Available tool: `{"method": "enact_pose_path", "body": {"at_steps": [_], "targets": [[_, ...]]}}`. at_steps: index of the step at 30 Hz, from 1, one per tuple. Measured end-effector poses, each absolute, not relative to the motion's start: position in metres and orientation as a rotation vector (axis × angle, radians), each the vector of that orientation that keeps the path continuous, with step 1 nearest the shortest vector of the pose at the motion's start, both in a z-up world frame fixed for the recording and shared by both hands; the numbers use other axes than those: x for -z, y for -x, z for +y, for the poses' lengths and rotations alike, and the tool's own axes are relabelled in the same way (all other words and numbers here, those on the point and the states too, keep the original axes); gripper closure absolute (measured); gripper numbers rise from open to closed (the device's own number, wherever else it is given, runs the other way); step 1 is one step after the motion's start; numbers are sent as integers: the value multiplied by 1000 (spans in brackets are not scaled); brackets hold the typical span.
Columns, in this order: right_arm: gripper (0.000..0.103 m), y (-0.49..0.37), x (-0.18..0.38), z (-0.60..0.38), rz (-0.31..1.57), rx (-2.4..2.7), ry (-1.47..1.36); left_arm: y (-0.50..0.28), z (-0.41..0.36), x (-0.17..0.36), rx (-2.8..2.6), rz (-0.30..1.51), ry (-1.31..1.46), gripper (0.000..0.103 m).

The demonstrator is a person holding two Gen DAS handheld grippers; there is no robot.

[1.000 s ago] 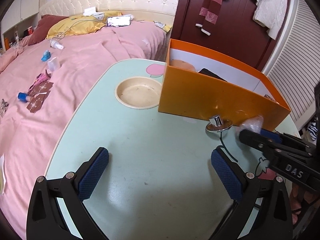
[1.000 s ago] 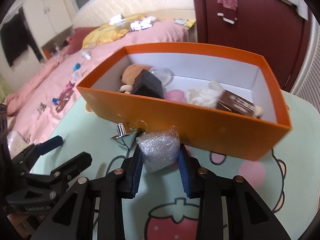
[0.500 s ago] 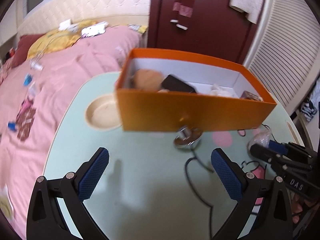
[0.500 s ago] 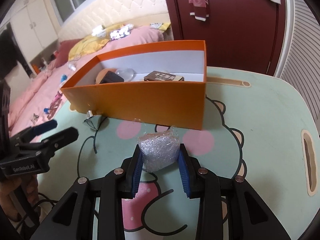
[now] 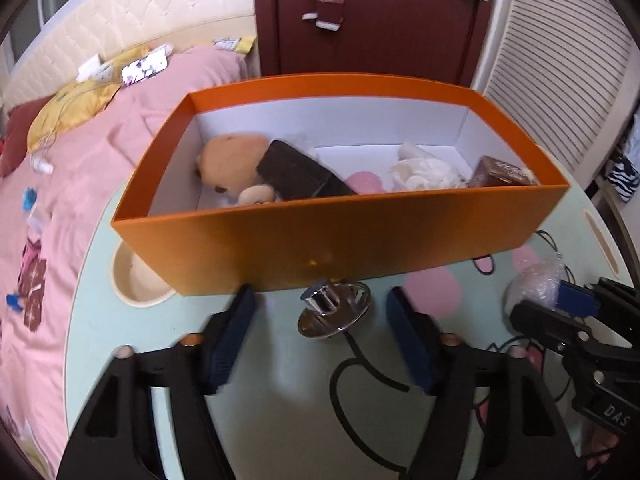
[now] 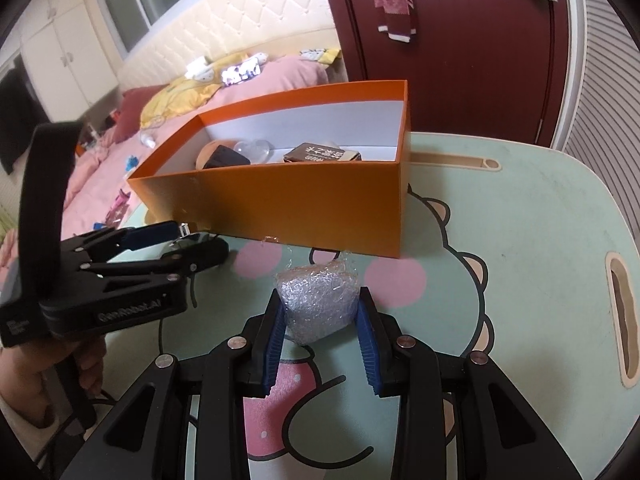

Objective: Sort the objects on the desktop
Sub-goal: 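Grasp the silver metal knob with the left gripper while the right holds the bag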

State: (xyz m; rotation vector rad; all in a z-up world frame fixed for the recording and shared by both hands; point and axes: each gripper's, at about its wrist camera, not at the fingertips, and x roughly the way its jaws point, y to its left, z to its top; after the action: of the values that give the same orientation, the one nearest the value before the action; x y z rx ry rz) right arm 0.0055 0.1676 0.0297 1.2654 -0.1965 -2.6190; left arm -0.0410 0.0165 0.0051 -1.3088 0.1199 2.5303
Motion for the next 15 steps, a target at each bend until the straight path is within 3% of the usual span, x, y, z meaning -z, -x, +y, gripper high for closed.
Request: {"method": "enact_pose_path", "body": {"at_steps": [15], "targets": [[70,-18,-50,148,-141,2639,-1131,7,-20,-55,-2603,-60,1094,71]]}}
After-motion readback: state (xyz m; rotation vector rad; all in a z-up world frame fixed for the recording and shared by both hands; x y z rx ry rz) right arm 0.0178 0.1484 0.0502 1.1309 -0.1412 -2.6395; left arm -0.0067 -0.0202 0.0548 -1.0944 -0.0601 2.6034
